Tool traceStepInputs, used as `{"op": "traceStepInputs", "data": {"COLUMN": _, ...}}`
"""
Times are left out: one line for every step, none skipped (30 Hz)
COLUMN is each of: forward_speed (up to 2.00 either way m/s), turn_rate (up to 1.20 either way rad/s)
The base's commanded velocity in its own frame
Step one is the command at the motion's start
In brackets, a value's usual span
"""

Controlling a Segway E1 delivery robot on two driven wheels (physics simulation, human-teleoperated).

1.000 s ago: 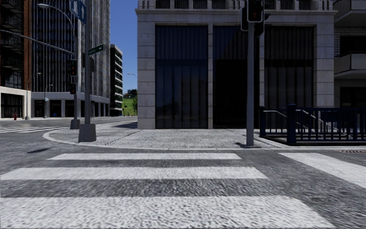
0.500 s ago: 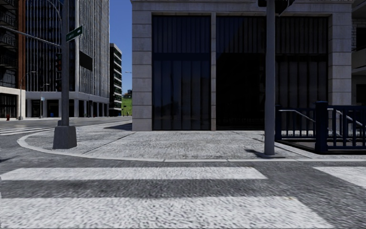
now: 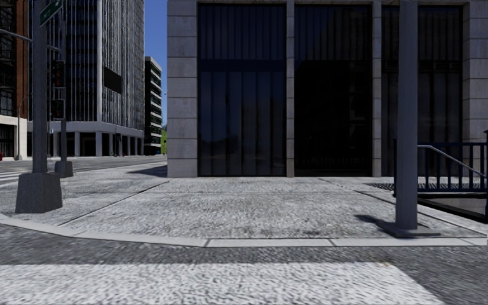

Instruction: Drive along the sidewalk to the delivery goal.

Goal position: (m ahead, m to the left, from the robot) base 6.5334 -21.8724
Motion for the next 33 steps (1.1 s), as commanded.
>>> {"op": "traceStepInputs", "data": {"forward_speed": 2.00, "turn_rate": 0.00}}
{"op": "traceStepInputs", "data": {"forward_speed": 2.00, "turn_rate": 0.00}}
{"op": "traceStepInputs", "data": {"forward_speed": 2.00, "turn_rate": 0.00}}
{"op": "traceStepInputs", "data": {"forward_speed": 1.98, "turn_rate": 0.00}}
{"op": "traceStepInputs", "data": {"forward_speed": 1.92, "turn_rate": 0.00}}
{"op": "traceStepInputs", "data": {"forward_speed": 1.85, "turn_rate": 0.00}}
{"op": "traceStepInputs", "data": {"forward_speed": 1.73, "turn_rate": 0.00}}
{"op": "traceStepInputs", "data": {"forward_speed": 1.73, "turn_rate": 0.00}}
{"op": "traceStepInputs", "data": {"forward_speed": 1.66, "turn_rate": 0.00}}
{"op": "traceStepInputs", "data": {"forward_speed": 1.62, "turn_rate": 0.00}}
{"op": "traceStepInputs", "data": {"forward_speed": 1.61, "turn_rate": 0.00}}
{"op": "traceStepInputs", "data": {"forward_speed": 1.61, "turn_rate": 0.00}}
{"op": "traceStepInputs", "data": {"forward_speed": 1.61, "turn_rate": 0.00}}
{"op": "traceStepInputs", "data": {"forward_speed": 1.60, "turn_rate": 0.00}}
{"op": "traceStepInputs", "data": {"forward_speed": 1.60, "turn_rate": 0.00}}
{"op": "traceStepInputs", "data": {"forward_speed": 1.53, "turn_rate": 0.00}}
{"op": "traceStepInputs", "data": {"forward_speed": 1.53, "turn_rate": 0.00}}
{"op": "traceStepInputs", "data": {"forward_speed": 1.34, "turn_rate": 0.00}}
{"op": "traceStepInputs", "data": {"forward_speed": 1.11, "turn_rate": 0.00}}
{"op": "traceStepInputs", "data": {"forward_speed": 0.95, "turn_rate": 0.00}}
{"op": "traceStepInputs", "data": {"forward_speed": 0.86, "turn_rate": 0.00}}
{"op": "traceStepInputs", "data": {"forward_speed": 0.84, "turn_rate": 0.00}}
{"op": "traceStepInputs", "data": {"forward_speed": 0.83, "turn_rate": 0.00}}
{"op": "traceStepInputs", "data": {"forward_speed": 0.83, "turn_rate": 0.00}}
{"op": "traceStepInputs", "data": {"forward_speed": 0.83, "turn_rate": 0.00}}
{"op": "traceStepInputs", "data": {"forward_speed": 0.83, "turn_rate": 0.00}}
{"op": "traceStepInputs", "data": {"forward_speed": 0.84, "turn_rate": 0.00}}
{"op": "traceStepInputs", "data": {"forward_speed": 0.91, "turn_rate": 0.00}}
{"op": "traceStepInputs", "data": {"forward_speed": 1.00, "turn_rate": 0.00}}
{"op": "traceStepInputs", "data": {"forward_speed": 1.06, "turn_rate": 0.00}}
{"op": "traceStepInputs", "data": {"forward_speed": 1.08, "turn_rate": 0.00}}
{"op": "traceStepInputs", "data": {"forward_speed": 1.09, "turn_rate": 0.00}}
{"op": "traceStepInputs", "data": {"forward_speed": 1.09, "turn_rate": 0.00}}
